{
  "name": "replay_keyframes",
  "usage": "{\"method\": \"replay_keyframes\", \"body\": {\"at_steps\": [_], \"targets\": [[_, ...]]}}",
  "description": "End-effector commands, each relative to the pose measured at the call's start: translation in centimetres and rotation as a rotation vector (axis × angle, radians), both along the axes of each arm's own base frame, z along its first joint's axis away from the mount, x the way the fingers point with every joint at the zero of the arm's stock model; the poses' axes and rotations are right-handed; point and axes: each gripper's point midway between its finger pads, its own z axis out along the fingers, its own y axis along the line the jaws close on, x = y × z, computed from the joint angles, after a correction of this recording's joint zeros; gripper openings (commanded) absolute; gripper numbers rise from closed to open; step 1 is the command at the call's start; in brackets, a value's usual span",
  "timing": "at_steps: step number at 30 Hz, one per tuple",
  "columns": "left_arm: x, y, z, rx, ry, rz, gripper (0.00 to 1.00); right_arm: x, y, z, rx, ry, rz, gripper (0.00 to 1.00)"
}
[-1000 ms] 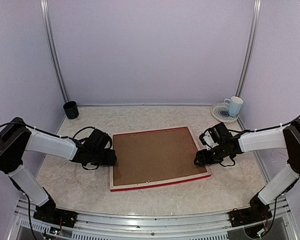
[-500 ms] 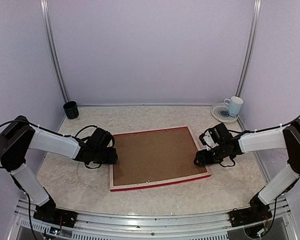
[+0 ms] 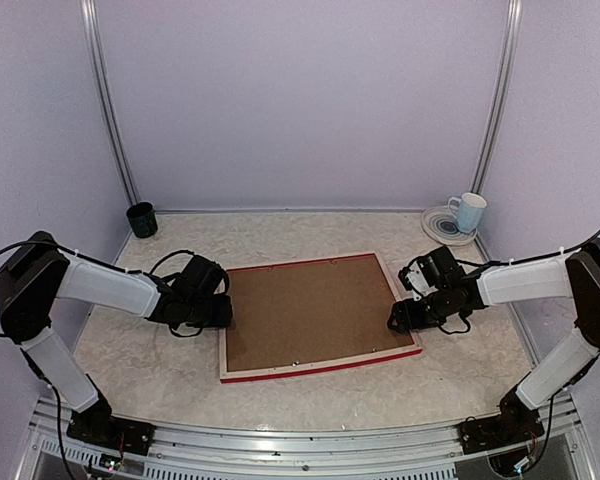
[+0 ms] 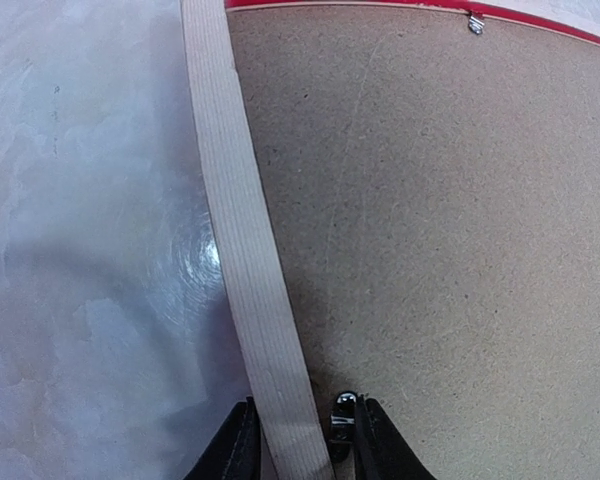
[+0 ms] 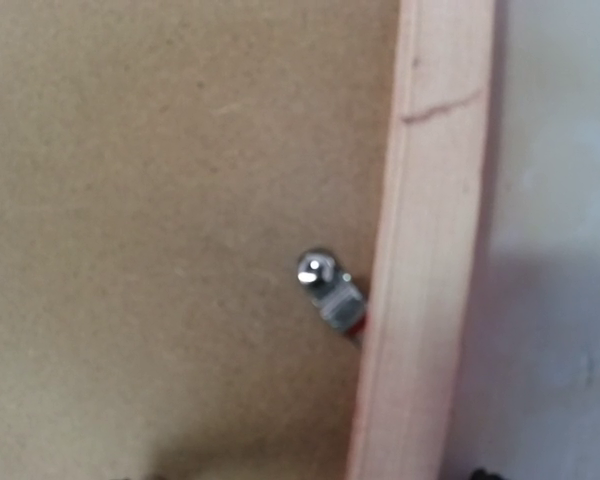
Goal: Put the photo into the frame
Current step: Press the fastener onto the backboard.
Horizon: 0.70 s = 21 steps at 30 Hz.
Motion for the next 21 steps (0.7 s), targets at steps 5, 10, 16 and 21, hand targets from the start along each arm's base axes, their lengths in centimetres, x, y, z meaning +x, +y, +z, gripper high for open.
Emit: {"method": "replay_keyframes", "body": {"at_steps": [5, 10, 16, 21], "targets": [[-0.9, 1.1, -0.5, 0.049, 0.026, 0.007, 0.25, 0.3, -0.1, 0.5, 0.011, -0.008, -0.01, 0.72], [-1.0, 1.3, -0.4, 0.051, 0.024, 0.011, 0.15, 0.4, -0.1, 0.6, 0.01, -0.008, -0.009, 0.72], [-1.5, 1.0, -0.7, 0.023, 0.042, -0.001, 0.21, 0.5, 0.0, 0.8, 0.011, -0.008, -0.005, 0.72], [-1.0, 1.5, 0.6, 0.035, 0.01, 0.028, 0.27, 0.7, 0.1, 1.0, 0.011, -0.012, -0.004, 0.72]]}}
